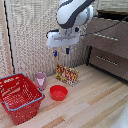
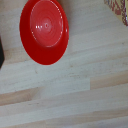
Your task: Transport the gripper mindfully toward the orange-red bowl and clasp it to elevate with ease. Ensure your robot's arm aligns efficiently with the top drawer's opening. Carefully slide the orange-red bowl into the designated spot with precision. After confirmation, withdraw the gripper gently. Close the drawer smoothly by transitioning the gripper to its handle.
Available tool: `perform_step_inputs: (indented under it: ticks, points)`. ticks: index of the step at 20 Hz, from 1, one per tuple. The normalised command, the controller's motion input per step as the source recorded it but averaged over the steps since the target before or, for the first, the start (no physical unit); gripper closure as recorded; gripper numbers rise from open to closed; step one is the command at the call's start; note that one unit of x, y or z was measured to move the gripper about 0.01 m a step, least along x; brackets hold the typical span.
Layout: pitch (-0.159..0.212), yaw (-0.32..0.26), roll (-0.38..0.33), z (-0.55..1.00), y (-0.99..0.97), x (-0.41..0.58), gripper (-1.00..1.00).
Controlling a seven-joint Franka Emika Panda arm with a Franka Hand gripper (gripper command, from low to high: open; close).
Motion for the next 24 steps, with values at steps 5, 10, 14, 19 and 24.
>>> perform_step_inputs:
  ticks: [5,10,14,19,24]
  points:
    - [-0.005,0.0,-0.012,-0.2,-0.02,0.011,-1.0]
    - [0.014,0.0,-0.002,-0.33,0.0,-0.179,-1.0]
    - [0.005,0.0,-0.002,-0.35,-0.01,-0.319,-1.0]
    - [0.001,0.0,-0.016,-0.41,0.0,-0.312,-1.0]
    - [0.001,0.001,-0.025,-0.48,0.0,-0.14,-1.0]
